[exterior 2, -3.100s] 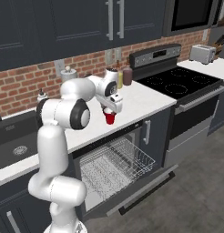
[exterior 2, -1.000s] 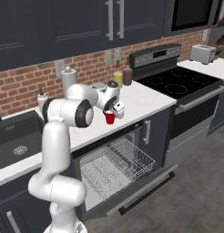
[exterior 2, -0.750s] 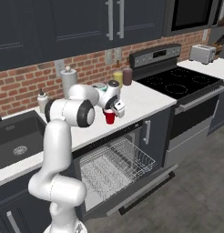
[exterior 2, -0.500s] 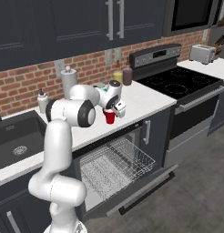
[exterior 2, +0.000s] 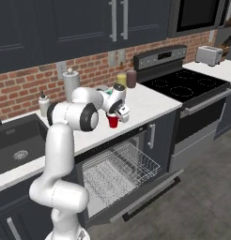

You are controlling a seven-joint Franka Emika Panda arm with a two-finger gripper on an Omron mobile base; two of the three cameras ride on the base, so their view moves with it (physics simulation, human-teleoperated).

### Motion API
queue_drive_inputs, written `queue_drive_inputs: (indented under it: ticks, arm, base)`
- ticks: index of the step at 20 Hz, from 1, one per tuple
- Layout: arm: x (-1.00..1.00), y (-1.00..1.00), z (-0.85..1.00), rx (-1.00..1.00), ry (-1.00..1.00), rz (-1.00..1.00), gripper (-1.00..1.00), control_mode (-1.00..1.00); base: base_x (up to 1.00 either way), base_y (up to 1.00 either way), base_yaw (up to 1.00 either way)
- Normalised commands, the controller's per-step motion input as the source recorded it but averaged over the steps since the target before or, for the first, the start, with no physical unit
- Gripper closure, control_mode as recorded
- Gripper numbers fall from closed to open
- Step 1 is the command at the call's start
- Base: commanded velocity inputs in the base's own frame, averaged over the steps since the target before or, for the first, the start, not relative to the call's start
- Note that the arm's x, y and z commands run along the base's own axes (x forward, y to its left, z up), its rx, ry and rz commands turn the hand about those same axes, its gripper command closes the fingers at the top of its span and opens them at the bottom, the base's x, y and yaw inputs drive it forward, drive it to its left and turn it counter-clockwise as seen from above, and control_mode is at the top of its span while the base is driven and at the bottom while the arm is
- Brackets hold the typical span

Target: Pick up the cup and bowl from the counter, place them in the dishwasher, and close the dishwasher door.

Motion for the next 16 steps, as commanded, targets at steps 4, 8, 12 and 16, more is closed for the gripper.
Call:
queue_drive_inputs:
  ticks: [4, 8, 12, 16]
  arm:
    - [-0.17, 0.00, -0.16, 0.00, 0.00, -0.03, 1.00, -1.00]
    - [-0.07, -0.01, -0.19, 0.00, 0.00, -0.04, 1.00, -1.00]
    - [0.00, -0.03, -0.20, 0.00, 0.00, -0.04, 1.00, -1.00]
    - [-0.14, -0.08, -0.03, 0.01, 0.00, -0.04, 1.00, -1.00]
  base:
    - [0.00, 0.00, 0.00]
    - [0.00, 0.00, 0.00]
    - [0.00, 0.00, 0.00]
    - [0.00, 0.00, 0.00]
